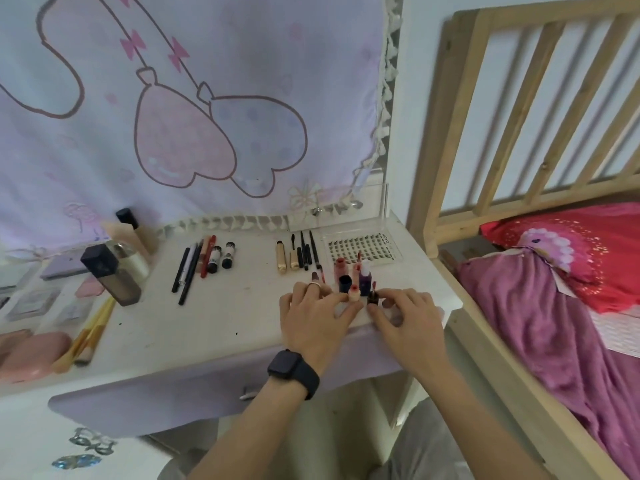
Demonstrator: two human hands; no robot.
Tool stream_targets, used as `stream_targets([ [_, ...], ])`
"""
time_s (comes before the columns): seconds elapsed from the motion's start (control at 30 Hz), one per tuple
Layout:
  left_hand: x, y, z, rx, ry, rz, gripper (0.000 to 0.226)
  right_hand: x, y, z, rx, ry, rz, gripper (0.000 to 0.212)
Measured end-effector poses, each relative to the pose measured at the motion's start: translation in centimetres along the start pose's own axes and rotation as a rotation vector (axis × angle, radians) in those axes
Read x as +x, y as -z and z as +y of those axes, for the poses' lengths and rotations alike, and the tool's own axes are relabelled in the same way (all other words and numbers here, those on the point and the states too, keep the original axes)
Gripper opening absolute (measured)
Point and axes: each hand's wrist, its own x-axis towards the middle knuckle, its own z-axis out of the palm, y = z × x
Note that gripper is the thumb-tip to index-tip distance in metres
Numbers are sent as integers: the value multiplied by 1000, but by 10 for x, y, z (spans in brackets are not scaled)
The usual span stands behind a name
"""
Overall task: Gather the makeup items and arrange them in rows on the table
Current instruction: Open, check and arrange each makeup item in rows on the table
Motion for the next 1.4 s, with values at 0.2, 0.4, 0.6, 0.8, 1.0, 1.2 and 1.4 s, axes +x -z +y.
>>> stream_targets([
  [0.2, 1, 2, 2, 39, -20, -3, 39, 0, -6, 2, -18, 16, 35, 19],
  [0.4, 3, 3, 1, 97, -63, -48, 34, 3, -8, 3, -24, 4, 26, 18],
  [0.6, 6, 4, 4, 151, -66, -44, 37, 6, -7, 5, 13, -16, -16, 18],
  [0.8, 10, 4, 2, 178, -83, -60, 40, 3, -8, 3, 12, -26, -3, 18],
  [1.0, 7, 5, -1, 183, -99, -62, 42, 2, -6, 3, 18, -49, -30, 24],
  [1.2, 4, 13, -10, 187, -109, -52, 37, 0, 0, -1, 41, -56, -59, 30],
  [1.4, -5, 32, -42, 79, -65, 3, 35, -27, 12, -21, 194, -46, 12, 21],
])
